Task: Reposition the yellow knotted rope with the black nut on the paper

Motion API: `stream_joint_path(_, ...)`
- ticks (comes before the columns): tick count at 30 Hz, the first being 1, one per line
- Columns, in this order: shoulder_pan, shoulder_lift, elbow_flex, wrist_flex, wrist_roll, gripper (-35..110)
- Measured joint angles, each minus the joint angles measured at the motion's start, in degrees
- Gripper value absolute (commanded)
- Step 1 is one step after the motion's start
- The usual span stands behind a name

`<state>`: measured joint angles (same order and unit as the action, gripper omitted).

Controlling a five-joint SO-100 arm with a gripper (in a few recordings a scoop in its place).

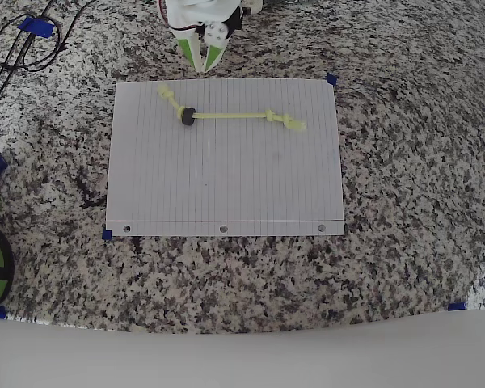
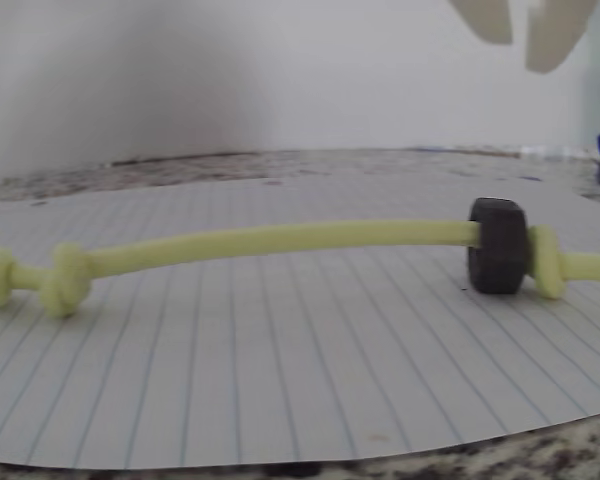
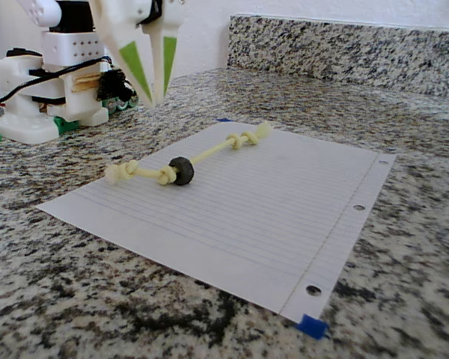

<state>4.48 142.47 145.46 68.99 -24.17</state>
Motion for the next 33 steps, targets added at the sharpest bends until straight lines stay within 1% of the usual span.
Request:
stream_joint_path(3, 3.96, -3.08, 0.00, -6.94, -14.24, 0)
stream_joint_path(5, 5.80, -5.36, 0.00, -10.37, -21.88, 0)
stream_joint_path(8, 6.86, -8.79, 0.00, -12.39, -28.39, 0)
stream_joint_path(15, 8.96, -14.94, -0.44, -12.39, -40.69, 0)
stream_joint_path(18, 9.84, -17.31, -0.53, -11.69, -45.18, 0)
stream_joint_path(22, 11.69, -20.21, -0.53, -12.30, -48.69, 0)
stream_joint_path(28, 14.94, -24.87, -0.53, -14.24, -50.89, 0)
stream_joint_path(33, 17.05, -27.60, -0.53, -18.72, -51.06, 0)
